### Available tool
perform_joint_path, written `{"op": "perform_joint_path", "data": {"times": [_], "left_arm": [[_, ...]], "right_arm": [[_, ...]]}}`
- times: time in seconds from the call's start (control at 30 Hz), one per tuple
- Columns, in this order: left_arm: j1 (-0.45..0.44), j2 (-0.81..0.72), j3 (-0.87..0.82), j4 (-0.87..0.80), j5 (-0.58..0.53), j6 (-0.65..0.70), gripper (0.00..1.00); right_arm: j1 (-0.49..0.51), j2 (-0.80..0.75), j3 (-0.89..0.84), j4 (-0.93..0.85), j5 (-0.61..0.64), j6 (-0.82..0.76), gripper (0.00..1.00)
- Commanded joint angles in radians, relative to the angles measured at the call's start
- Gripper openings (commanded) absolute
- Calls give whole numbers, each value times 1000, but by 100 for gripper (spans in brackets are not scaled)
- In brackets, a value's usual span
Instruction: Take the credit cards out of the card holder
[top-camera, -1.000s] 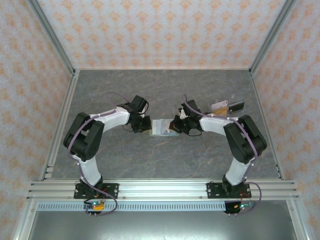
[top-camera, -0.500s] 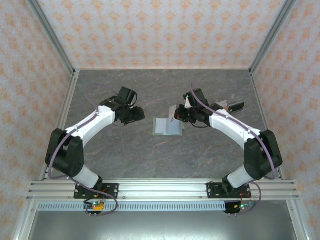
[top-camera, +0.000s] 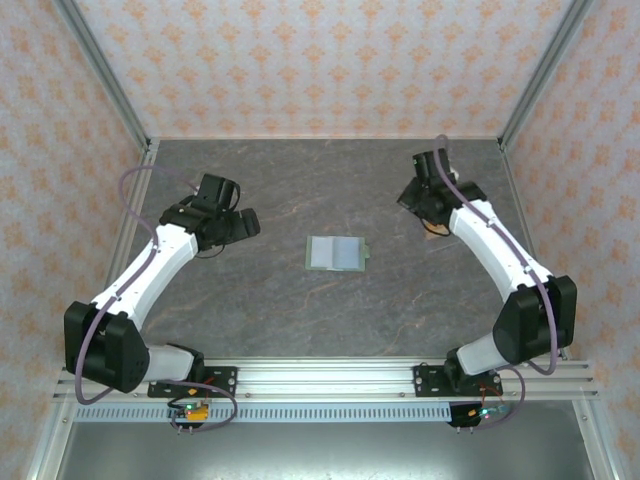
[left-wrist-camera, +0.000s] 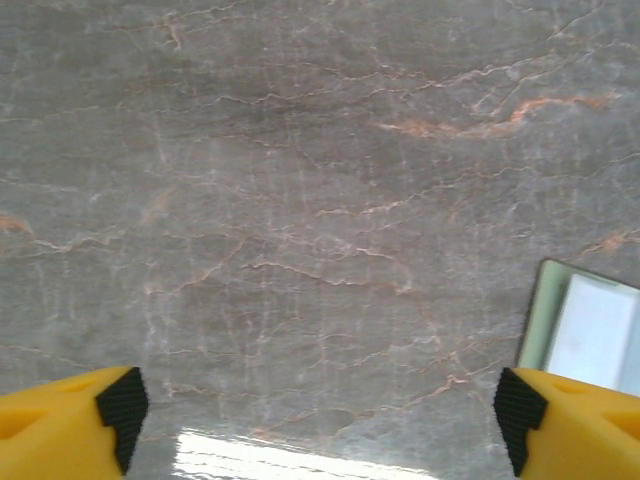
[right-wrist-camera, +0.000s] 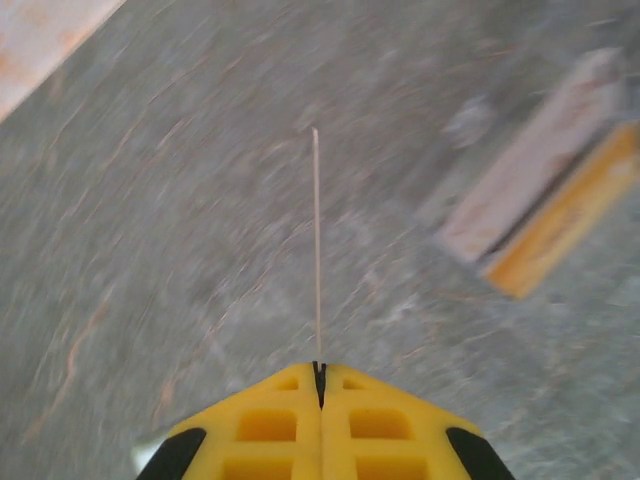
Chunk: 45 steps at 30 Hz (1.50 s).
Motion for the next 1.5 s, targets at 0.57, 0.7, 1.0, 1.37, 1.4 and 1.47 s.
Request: {"op": "perform_joint_path", "data": {"times": [0.57, 0.7, 1.0, 1.37, 1.4, 1.47], "left_arm": [[20, -25, -30, -34, -39, 71, 100], [21, -24, -33, -33, -35, 70, 100], [20, -25, -35, -32, -33, 73, 100], [21, -25, -36, -34, -36, 75, 100], [20, -24, -36, -33, -36, 74, 100], [21, -23, -38, -33, -36, 76, 100]], "right_arm": [[-105, 126, 75, -153, 149, 422, 0], [-108, 149, 83, -131, 128, 449, 0], [-109, 175, 97, -106, 99, 504, 0], [-109, 127, 94, -101, 117, 557, 0], [-109, 123, 93, -103, 119, 557, 0], [-109, 117, 87, -108, 124, 560, 0]]}}
